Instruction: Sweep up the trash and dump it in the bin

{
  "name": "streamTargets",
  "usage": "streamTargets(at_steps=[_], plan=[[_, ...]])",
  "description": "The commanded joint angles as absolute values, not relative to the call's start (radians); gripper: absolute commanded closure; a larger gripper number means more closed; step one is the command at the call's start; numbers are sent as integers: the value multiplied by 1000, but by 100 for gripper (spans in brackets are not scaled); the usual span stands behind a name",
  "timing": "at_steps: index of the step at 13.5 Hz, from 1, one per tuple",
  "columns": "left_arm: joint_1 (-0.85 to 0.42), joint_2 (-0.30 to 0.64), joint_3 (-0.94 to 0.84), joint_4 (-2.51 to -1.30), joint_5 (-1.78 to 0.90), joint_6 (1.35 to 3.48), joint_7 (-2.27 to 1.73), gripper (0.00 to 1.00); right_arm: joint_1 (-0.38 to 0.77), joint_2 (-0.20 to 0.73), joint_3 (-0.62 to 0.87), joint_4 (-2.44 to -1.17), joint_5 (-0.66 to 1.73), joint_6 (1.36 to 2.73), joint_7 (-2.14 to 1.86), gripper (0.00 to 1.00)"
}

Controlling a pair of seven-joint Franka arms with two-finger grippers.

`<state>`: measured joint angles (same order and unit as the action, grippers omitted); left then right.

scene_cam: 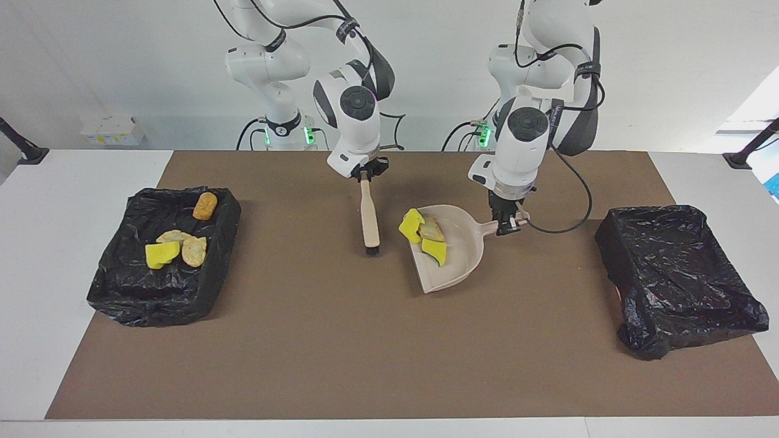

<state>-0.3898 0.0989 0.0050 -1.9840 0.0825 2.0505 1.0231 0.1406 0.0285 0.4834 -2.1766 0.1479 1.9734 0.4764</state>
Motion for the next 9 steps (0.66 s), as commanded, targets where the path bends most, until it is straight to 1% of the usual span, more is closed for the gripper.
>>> streamTargets(at_steps=[1,4,7,9], plan=[[-321,61,-2,-1936,45,1985,1127,100,169,47,486,-2178,163,2026,538,100],[-235,51,-2,-1878,25,1941,1224,100,242,77,485,-2171,160,2088,633,100],[-158,57,5,-1771,-9,1835,1236,100,311,80,485,-2155,152,2100,702,100],[-74,51,6,-1741,-8,1784,1247,100,337,96,485,-2157,150,2124,716,100]])
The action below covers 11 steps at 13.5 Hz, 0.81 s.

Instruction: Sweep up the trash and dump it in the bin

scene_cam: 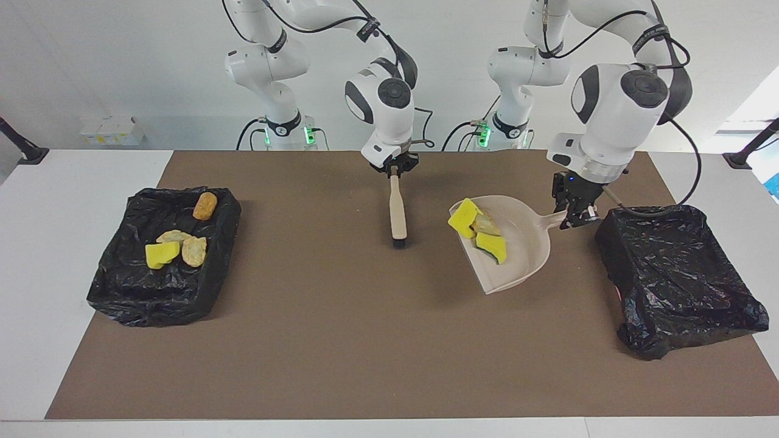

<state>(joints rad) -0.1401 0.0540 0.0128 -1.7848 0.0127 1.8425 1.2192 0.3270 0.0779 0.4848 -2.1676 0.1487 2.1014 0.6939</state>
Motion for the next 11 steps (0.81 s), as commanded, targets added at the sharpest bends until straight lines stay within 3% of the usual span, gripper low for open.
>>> streamTargets(at_steps=[1,4,5,6,9,11], plan=[[-30,49,8,-1740,-11,1775,1281,100,360,109,485,-2158,147,2140,725,100],[89,41,9,-1736,-95,1775,1380,100,385,138,483,-2149,137,2163,770,98],[130,41,9,-1736,-132,1781,1435,100,385,138,482,-2137,117,2146,773,16],[176,41,9,-1735,-176,1792,1495,100,377,138,482,-2110,114,2122,773,0],[280,64,11,-1732,-189,1815,1659,100,312,133,482,-1953,114,1915,758,0],[355,133,9,-1666,-198,1816,1790,100,258,126,482,-1863,112,1785,723,0]])
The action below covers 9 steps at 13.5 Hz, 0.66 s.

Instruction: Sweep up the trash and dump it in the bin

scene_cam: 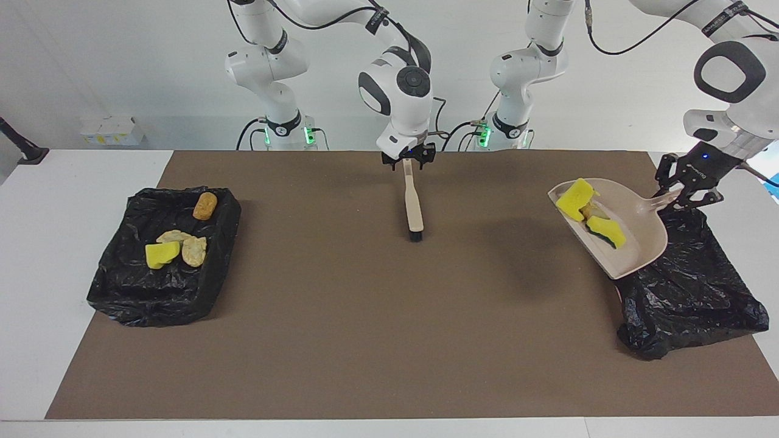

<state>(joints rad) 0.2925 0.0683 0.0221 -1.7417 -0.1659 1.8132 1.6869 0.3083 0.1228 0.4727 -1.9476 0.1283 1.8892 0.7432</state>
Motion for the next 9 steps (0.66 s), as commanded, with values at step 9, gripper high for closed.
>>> streamTargets(at_steps=[9], plan=[[534,457,-9,-1255,-30,1825,2184,100,-4,63,471,-1690,124,1526,416,0]])
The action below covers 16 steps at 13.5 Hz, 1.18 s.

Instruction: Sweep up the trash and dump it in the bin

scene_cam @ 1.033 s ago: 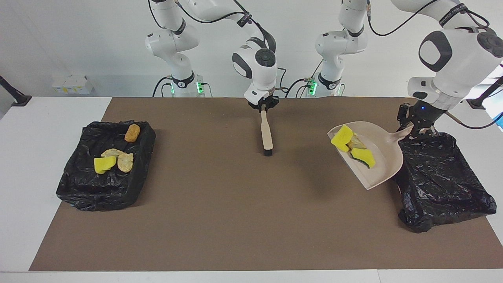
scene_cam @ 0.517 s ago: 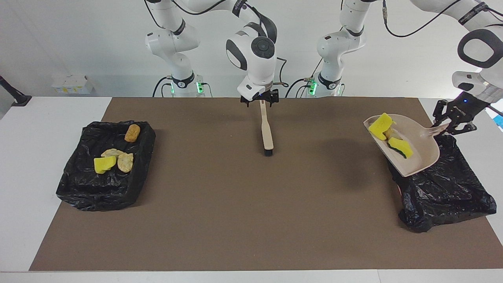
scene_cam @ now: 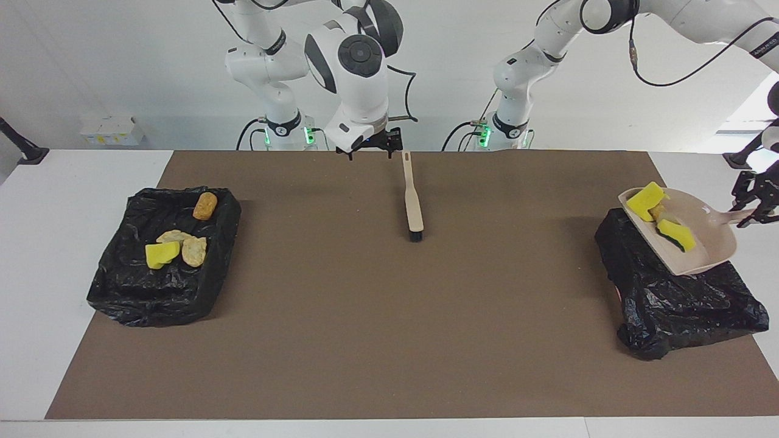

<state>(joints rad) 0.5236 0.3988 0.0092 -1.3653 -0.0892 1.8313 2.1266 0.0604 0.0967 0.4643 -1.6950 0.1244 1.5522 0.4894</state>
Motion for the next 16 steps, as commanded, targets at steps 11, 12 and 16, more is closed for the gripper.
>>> streamTargets(at_steps=[11,12,16], plan=[[393,482,2,-1223,493,1983,2025,100,-181,54,315,-1556,-60,1463,32,0],[379,482,3,-1223,524,1983,1999,100,-183,54,289,-1551,-61,1504,31,0],[345,460,2,-1229,646,1973,1882,100,-181,49,209,-1552,-49,1546,44,0]])
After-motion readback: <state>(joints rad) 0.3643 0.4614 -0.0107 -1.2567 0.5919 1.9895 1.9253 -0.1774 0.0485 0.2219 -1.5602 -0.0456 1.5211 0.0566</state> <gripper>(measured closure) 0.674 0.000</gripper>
